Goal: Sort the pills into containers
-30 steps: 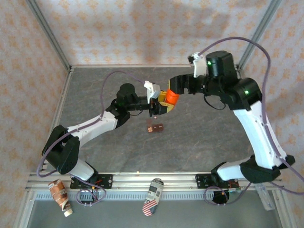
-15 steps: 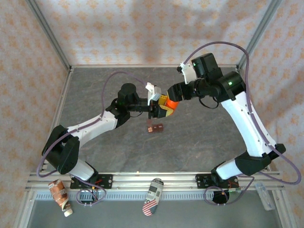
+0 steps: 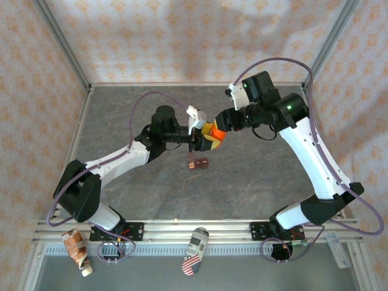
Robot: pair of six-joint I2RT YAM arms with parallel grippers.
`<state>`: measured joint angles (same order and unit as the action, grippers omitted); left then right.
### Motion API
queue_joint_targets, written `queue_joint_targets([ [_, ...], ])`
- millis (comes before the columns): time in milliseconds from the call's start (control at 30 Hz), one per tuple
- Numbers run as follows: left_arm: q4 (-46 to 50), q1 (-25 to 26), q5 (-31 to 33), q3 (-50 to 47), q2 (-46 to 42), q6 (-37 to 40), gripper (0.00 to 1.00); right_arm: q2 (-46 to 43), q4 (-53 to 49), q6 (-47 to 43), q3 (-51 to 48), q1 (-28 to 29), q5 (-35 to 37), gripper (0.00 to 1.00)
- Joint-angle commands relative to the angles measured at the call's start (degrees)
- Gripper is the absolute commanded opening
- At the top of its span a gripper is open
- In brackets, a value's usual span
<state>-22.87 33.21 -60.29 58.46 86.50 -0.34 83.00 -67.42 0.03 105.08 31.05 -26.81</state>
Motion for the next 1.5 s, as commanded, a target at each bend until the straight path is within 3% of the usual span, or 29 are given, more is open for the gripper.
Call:
queue_joint_targets([
  [0, -2.4, 0.2, 3.9, 1.1, -3.1, 2.8, 0.0, 0.2, 4.9, 8.6, -3.2, 0.9, -1.4, 0.38],
  [267, -2.5, 4.9, 21.4, -2.5, -5.1, 12.0, 0.0, 0.1, 19.4, 31.3, -14.4, 7.4, 13.0, 0.36],
  [467, -7.7, 5.6, 23.5, -4.0, -3.0, 9.8, 0.0, 1.3, 24.0, 36.7, -15.9, 9.0, 16.9, 0.38],
  [567, -7.5, 5.0, 22.7, -3.7, -1.8, 9.4, 0.0, 0.5, 22.6, 35.4, -13.9, 7.9, 17.3, 0.52],
  [633, -8.3, 3.8, 20.4, -3.6, -1.2, 7.6, 0.0, -2.0, 22.6, 32.9, -13.6, 6.0, 16.1, 0.67],
  [767, -11.4, 1.2, 13.5, -3.3, -1.1, 3.1, 0.0, -9.3, 23.3, 24.5, -15.2, 1.9, 8.7, 0.87],
  [833, -10.9, 0.6, 9.5, -2.3, -1.1, 1.7, 0.0, -11.3, 20.5, 18.5, -14.4, -0.1, 4.5, 0.92],
  [1033, -6.0, 0.2, 1.4, 0.8, -0.7, 0.3, 0.0, -7.8, 8.6, 5.6, -7.7, -1.1, 0.2, 0.93],
  [1267, -3.7, 0.2, -1.0, 2.1, -0.4, -0.2, 0.0, -2.6, 4.7, 4.3, -3.7, -1.0, -1.4, 0.91],
  [1367, -3.3, 0.2, -1.0, 2.2, -0.5, 0.1, 0.0, -1.8, 4.7, 4.9, -4.0, -0.7, -1.9, 0.83],
  [1467, -3.1, 0.2, -0.9, 2.1, -0.3, 0.3, 0.0, -1.4, 4.8, 5.2, -4.8, -0.3, -1.9, 0.67],
])
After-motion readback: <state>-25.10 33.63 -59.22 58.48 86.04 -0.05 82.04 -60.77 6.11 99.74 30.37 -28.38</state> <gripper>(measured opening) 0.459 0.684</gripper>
